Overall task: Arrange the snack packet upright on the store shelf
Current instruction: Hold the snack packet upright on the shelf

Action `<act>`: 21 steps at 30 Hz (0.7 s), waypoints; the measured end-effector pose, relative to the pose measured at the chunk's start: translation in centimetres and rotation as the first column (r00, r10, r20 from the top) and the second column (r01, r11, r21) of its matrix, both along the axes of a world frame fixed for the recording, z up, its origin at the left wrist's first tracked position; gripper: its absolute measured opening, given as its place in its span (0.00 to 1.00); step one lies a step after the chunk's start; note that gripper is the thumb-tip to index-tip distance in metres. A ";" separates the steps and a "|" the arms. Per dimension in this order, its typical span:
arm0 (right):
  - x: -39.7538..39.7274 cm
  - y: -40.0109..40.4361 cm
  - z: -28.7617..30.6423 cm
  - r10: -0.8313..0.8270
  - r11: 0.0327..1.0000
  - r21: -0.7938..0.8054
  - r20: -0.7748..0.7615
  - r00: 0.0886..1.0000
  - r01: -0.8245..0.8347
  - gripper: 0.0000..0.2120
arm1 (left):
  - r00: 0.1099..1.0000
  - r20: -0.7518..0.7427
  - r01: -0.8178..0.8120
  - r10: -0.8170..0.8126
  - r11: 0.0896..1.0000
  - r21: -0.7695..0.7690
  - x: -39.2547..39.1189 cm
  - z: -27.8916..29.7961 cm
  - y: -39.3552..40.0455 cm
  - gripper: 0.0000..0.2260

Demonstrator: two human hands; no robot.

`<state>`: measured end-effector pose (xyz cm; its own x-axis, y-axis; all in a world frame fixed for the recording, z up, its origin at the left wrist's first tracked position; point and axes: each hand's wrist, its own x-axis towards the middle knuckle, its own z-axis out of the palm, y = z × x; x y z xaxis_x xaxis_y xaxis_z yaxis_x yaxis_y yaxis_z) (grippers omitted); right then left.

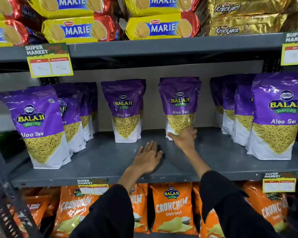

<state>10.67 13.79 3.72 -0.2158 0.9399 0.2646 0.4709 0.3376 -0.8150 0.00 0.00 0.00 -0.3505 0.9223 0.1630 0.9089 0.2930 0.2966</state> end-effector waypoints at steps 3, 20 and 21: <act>-1.1 0.8 0.6 -0.031 0.998 -0.052 -0.043 0.999 0.029 0.64 | 1.000 -0.010 0.006 -0.007 0.997 -0.072 -0.4 0.1 0.3 0.29; -2.2 1.4 0.0 -0.142 0.985 0.104 0.070 0.987 0.135 0.62 | 0.997 -0.069 0.023 -0.030 0.994 -0.105 -0.6 -0.4 0.4 0.29; -2.1 1.2 0.0 -0.143 0.985 0.107 0.067 0.987 0.135 0.62 | 0.997 -0.070 0.023 -0.031 0.994 -0.106 -0.6 -0.4 0.4 0.29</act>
<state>8.56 15.02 3.72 -0.1076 0.9312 0.3482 0.5770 0.3437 -0.7409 -0.57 0.44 -0.43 -0.3164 0.9445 0.0885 0.9346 0.2943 0.1999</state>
